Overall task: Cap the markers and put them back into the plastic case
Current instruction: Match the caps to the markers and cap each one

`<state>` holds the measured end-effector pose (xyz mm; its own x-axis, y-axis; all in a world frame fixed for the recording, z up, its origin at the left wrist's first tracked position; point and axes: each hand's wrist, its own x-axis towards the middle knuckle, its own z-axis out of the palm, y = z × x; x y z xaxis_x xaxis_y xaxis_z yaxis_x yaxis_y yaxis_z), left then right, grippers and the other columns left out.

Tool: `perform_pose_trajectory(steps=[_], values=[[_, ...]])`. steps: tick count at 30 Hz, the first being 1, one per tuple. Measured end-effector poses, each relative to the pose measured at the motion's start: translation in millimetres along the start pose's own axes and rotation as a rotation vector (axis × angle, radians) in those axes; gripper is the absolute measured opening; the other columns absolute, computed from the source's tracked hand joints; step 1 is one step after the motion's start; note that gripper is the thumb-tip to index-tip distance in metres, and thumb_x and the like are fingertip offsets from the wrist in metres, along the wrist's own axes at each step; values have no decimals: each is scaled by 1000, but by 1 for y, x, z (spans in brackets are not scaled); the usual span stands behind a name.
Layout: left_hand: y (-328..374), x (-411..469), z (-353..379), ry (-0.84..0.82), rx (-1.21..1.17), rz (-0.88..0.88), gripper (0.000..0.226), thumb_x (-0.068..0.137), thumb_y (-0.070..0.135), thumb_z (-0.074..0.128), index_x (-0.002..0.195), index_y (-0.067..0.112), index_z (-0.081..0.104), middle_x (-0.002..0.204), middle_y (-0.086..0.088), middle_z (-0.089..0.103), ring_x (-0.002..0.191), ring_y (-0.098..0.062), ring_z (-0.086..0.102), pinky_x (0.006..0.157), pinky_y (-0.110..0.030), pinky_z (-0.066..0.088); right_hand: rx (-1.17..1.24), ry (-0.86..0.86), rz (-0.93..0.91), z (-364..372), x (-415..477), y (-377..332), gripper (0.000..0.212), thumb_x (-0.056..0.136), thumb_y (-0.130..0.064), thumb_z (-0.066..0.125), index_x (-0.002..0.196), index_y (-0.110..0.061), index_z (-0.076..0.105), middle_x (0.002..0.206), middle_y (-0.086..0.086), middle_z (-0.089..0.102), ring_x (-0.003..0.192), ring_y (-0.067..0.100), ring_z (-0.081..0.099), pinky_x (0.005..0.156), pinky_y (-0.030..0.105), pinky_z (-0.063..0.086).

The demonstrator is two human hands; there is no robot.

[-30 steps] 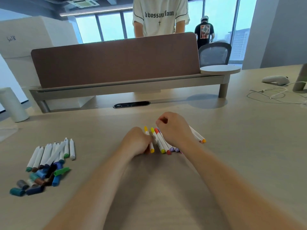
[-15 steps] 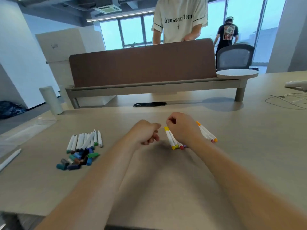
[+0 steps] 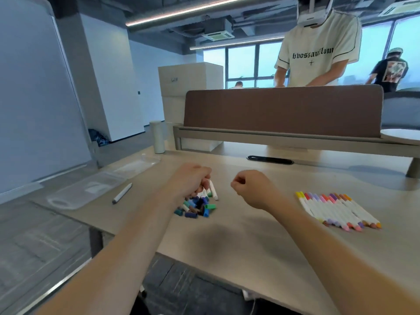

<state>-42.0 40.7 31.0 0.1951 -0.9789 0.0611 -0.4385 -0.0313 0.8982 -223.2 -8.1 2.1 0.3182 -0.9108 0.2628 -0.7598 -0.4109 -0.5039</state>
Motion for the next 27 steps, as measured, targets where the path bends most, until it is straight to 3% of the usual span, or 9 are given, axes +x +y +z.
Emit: perform_pose_trajectory(steps=[4, 8, 10, 12, 14, 16, 22, 27], values=[[-16, 9, -29, 56, 0, -26, 22, 94, 25, 52, 94, 7, 64, 72, -7, 64, 58, -16, 44, 51, -25, 37, 9, -23, 42, 25, 24, -22, 24, 96, -32, 53, 89, -14, 67, 83, 1, 68, 78, 20, 64, 74, 36, 55], [-33, 26, -40, 77, -23, -48, 20, 94, 23, 52, 91, 7, 64, 70, -8, 65, 56, -16, 44, 50, -24, 37, 28, -46, 132, 50, 53, -26, 30, 90, -29, 59, 91, -1, 71, 90, 18, 71, 83, 33, 67, 78, 45, 56], [-44, 36, -43, 68, -39, -51, 20, 93, 23, 52, 90, 6, 64, 68, -8, 65, 55, -17, 44, 49, -25, 36, 23, -90, 171, 61, 67, -27, 35, 87, -30, 64, 93, 4, 71, 87, 20, 70, 72, 32, 65, 68, 39, 54], [-54, 49, -46, 58, -36, -59, 21, 93, 23, 53, 90, 6, 65, 67, -7, 65, 54, -16, 45, 49, -25, 36, 16, -132, 207, 69, 80, -28, 38, 84, -30, 67, 85, 8, 68, 66, 17, 58, 59, 23, 51, 58, 33, 43], [-62, 61, -47, 60, -34, -66, 21, 93, 24, 54, 89, 7, 65, 65, -5, 66, 54, -16, 46, 50, -26, 36, -11, -155, 246, 77, 94, -29, 35, 84, -30, 68, 66, -1, 59, 56, 6, 42, 52, 18, 41, 54, 30, 35], [-69, 73, -48, 59, -45, -74, 21, 94, 26, 54, 88, 9, 65, 63, -4, 65, 53, -15, 46, 50, -26, 37, -41, -177, 270, 84, 107, -32, 36, 84, -31, 68, 61, -9, 49, 55, 2, 40, 50, 18, 41, 52, 28, 34], [-75, 84, -53, 25, -30, -80, 23, 94, 29, 54, 89, 9, 66, 64, -3, 67, 56, -16, 48, 54, -29, 39, -149, -232, 310, 100, 123, -50, 21, 84, -28, 61, 70, -13, 58, 66, 1, 56, 64, 21, 57, 60, 30, 45], [-69, 76, -61, 11, -19, -57, 24, 94, 29, 53, 92, 8, 66, 65, -3, 67, 57, -16, 49, 54, -28, 40, -226, -287, 361, 100, 120, -62, 14, 84, -22, 57, 74, -13, 61, 69, 1, 57, 65, 20, 58, 66, 31, 49]])
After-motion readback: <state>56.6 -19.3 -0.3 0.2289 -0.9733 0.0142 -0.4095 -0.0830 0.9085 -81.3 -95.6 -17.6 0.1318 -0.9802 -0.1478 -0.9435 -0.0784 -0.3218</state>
